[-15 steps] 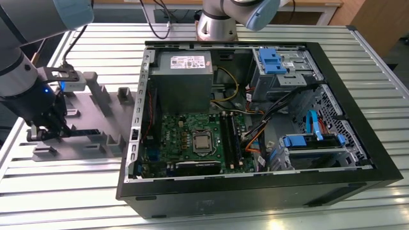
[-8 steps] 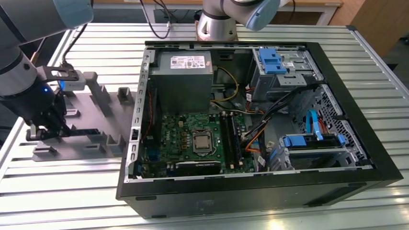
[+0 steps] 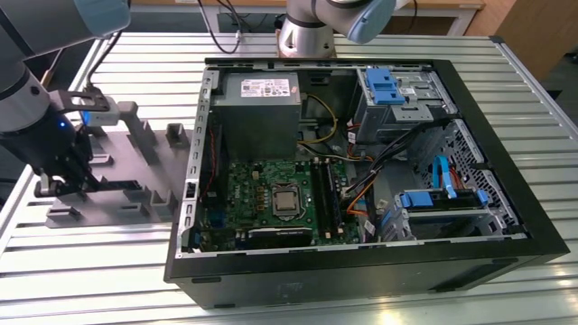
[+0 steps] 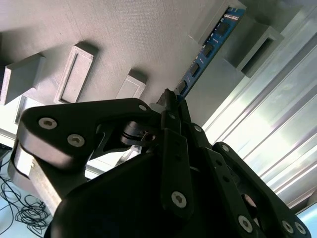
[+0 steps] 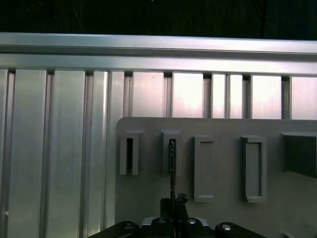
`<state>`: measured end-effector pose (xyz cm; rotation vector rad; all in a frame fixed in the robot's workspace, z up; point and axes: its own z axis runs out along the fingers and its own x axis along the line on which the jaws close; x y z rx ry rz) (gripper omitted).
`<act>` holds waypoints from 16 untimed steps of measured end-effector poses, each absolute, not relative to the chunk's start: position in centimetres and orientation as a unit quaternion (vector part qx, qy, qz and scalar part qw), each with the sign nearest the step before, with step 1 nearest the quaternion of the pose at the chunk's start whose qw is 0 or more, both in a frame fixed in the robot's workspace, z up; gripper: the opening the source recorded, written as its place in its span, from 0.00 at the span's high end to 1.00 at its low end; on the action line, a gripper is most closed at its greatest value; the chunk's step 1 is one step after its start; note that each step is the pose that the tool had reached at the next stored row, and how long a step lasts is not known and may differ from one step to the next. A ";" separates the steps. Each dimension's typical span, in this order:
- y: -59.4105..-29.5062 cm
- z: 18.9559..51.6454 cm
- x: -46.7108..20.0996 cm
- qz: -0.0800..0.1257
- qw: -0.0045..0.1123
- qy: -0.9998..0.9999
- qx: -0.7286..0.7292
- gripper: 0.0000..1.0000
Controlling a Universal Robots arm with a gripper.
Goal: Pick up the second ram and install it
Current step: 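Pick up the second ram and move it above second insertion slot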
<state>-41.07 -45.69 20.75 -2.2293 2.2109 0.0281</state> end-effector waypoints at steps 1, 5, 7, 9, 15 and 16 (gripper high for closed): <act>-45.7 20.8 -41.1 0.009 0.001 0.704 -0.710 0.86; -45.7 21.1 -41.1 0.009 0.001 0.704 -0.710 0.86; -45.7 21.2 -41.1 0.009 0.001 0.704 -0.710 0.86; -45.7 21.4 -41.1 0.009 0.001 0.704 -0.710 0.86; -45.7 22.0 -41.1 0.009 0.001 0.704 -0.710 0.86; -45.7 22.1 -41.1 0.009 0.001 0.704 -0.710 0.86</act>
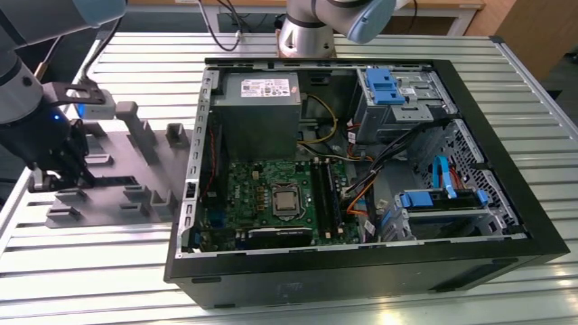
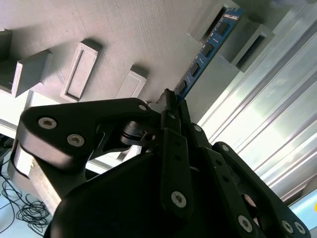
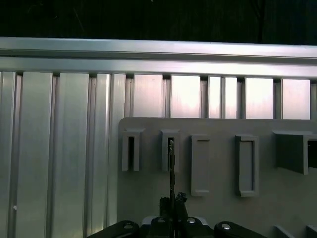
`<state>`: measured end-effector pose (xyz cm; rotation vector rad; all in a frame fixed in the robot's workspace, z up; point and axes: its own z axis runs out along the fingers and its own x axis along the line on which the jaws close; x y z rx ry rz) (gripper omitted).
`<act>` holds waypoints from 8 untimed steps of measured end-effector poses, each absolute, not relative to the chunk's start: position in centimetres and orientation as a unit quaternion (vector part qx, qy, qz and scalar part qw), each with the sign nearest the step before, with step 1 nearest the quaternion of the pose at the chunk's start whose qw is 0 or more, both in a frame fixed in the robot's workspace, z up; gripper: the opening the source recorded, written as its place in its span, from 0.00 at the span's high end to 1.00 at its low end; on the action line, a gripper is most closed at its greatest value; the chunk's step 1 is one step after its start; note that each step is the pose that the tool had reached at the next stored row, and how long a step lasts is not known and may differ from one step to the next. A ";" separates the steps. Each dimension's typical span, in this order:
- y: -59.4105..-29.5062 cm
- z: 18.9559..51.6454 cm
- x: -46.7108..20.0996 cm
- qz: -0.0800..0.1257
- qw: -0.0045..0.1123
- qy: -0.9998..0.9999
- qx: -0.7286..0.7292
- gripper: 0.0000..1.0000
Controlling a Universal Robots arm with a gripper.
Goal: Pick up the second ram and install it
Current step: 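Pick up the second ram and move it above second insertion slot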
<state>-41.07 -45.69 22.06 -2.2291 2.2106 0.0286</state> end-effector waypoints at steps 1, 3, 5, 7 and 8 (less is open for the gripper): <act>-45.7 22.2 -41.1 0.009 0.001 0.704 -0.710 0.86; -45.7 22.4 -41.1 0.009 0.001 0.704 -0.710 0.86; -45.7 22.6 -41.1 0.009 0.001 0.704 -0.710 0.86; -45.7 22.8 -41.1 0.009 0.001 0.704 -0.710 0.86; -45.7 22.9 -41.1 0.009 0.001 0.704 -0.710 0.86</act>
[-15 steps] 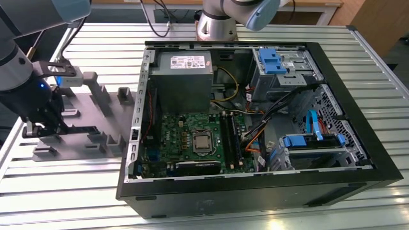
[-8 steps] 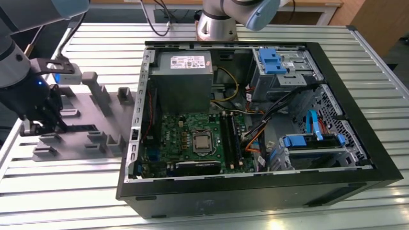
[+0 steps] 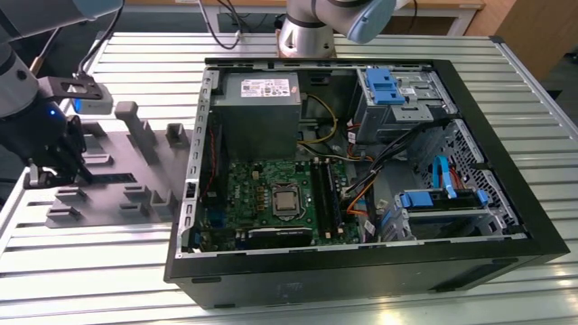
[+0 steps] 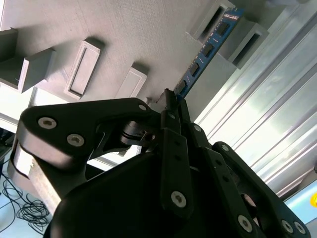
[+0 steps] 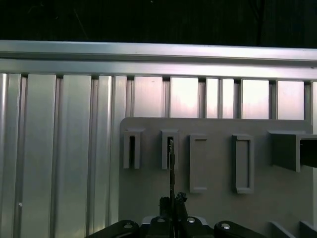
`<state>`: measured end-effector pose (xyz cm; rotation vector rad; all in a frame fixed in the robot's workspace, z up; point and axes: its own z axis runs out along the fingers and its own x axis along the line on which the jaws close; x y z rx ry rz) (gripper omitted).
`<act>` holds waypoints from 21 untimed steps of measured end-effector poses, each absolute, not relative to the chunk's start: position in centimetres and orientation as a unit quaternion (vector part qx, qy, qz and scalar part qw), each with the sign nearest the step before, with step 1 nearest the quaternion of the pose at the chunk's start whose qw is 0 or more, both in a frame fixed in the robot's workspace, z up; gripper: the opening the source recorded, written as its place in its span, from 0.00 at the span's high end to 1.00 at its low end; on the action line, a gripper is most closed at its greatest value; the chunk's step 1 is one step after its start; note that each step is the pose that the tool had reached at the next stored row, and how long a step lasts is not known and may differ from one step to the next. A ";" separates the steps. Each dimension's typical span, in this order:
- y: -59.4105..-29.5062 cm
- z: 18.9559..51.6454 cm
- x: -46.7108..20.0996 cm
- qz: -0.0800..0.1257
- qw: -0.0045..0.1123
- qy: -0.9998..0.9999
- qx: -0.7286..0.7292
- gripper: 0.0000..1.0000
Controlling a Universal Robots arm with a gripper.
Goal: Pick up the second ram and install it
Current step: 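Pick up the second ram and move it above second insertion slot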
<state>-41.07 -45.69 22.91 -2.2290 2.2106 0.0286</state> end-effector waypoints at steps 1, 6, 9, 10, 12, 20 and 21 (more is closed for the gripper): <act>-45.7 23.0 -41.1 0.009 0.001 0.704 -0.710 0.86; -45.7 23.6 -41.1 0.009 0.001 0.704 -0.710 0.86; -45.7 23.9 -41.1 0.009 0.001 0.704 -0.710 0.86; -45.7 24.0 -41.1 0.009 0.001 0.704 -0.710 0.86; -45.7 24.2 -41.1 0.009 0.001 0.704 -0.710 0.86; -45.7 25.0 -41.1 0.009 0.001 0.704 -0.710 0.86; -45.7 25.1 -41.1 0.009 0.001 0.704 -0.710 0.86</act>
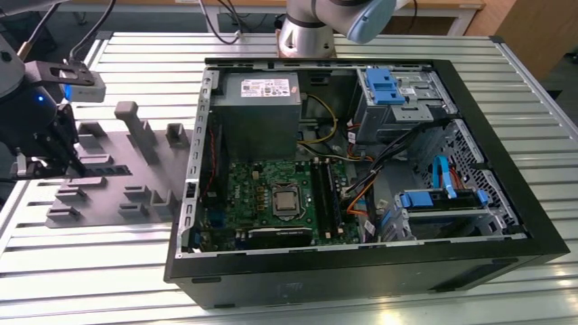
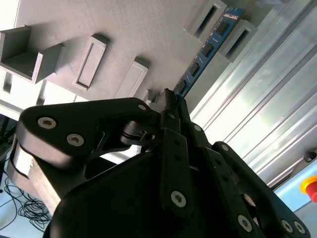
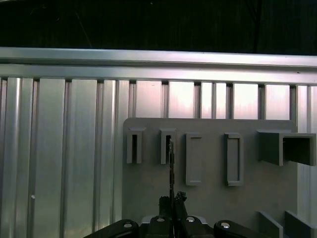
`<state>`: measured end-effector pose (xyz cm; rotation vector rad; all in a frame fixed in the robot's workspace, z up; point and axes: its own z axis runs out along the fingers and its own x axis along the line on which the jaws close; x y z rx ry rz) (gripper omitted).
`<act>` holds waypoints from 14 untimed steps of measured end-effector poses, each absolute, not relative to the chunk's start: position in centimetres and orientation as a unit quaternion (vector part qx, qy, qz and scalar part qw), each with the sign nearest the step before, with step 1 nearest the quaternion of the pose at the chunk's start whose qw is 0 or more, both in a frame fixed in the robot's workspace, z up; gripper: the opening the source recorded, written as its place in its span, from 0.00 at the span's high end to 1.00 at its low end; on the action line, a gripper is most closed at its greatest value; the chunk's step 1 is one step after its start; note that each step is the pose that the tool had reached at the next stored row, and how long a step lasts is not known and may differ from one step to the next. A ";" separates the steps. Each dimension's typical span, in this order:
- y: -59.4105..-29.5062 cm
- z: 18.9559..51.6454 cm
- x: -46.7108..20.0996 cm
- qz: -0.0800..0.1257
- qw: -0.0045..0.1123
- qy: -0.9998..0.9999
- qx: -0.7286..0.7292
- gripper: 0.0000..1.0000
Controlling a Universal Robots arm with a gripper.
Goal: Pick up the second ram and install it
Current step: 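Pick up the second ram and move it above second insertion slot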
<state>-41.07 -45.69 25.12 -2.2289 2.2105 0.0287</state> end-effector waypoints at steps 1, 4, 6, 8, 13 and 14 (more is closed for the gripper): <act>-45.7 25.2 -41.1 0.009 0.001 0.704 -0.710 0.86; -45.7 25.4 -41.1 0.009 0.001 0.704 -0.710 0.86; -45.7 25.6 -41.1 0.009 0.001 0.704 -0.710 0.86; -45.7 25.8 -41.1 0.009 0.001 0.704 -0.710 0.86; -45.7 26.2 -41.1 0.009 0.001 0.704 -0.710 0.86; -45.7 26.3 -41.1 0.009 0.001 0.704 -0.710 0.86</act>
